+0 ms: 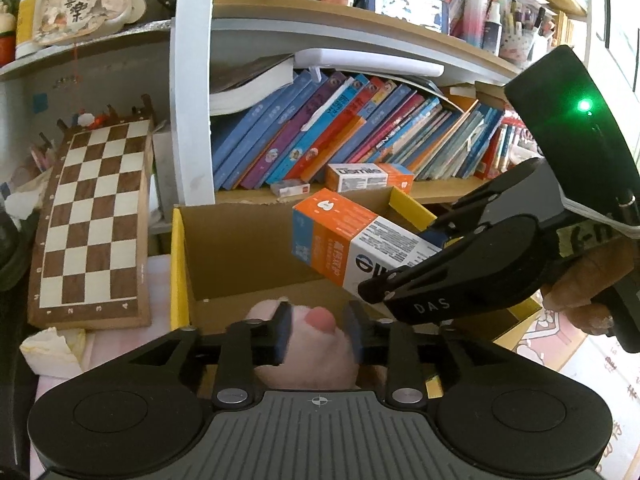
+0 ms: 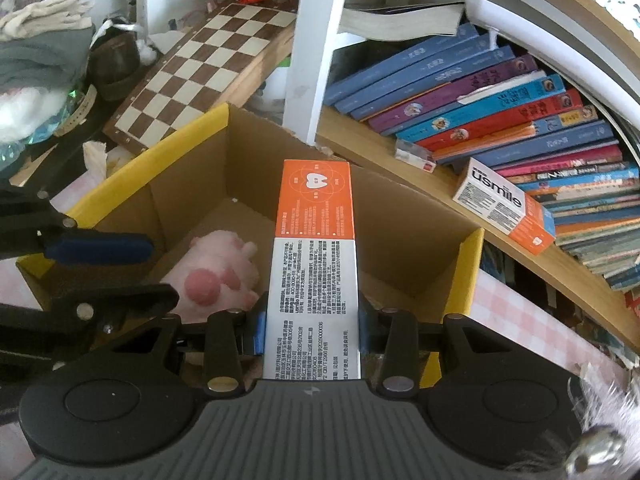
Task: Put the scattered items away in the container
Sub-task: 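Lower both items into the yellow box and open both grippers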
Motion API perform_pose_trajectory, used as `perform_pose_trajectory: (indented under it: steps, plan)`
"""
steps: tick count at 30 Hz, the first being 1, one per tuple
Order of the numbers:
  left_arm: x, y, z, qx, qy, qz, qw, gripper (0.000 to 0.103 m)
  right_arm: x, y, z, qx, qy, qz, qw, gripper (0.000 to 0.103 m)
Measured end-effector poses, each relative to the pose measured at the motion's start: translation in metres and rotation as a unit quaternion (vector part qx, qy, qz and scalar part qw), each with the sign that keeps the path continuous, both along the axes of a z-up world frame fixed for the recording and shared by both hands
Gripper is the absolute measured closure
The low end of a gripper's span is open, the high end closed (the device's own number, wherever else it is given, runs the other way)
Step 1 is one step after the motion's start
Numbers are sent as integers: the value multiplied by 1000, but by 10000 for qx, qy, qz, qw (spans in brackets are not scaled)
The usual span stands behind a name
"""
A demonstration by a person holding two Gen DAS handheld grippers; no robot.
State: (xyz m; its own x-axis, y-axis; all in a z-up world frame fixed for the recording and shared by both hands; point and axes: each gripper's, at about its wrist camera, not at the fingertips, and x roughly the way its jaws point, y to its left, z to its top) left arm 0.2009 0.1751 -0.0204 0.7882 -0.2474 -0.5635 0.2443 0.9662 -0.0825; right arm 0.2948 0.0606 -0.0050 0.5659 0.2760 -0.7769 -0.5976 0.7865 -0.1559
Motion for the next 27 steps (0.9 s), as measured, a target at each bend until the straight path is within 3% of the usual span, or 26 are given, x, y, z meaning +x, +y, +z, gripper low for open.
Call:
perform_pose_trajectory:
  steps: [15, 27]
  plan:
    - [-5, 9, -7, -65, 146, 155, 9998, 61, 17, 36, -13, -677, -120, 1286, 9893, 66]
    - [-6, 4, -8, -77, 156, 60, 9998, 61, 16, 58, -27, -1531, -848, 2306, 9572, 66]
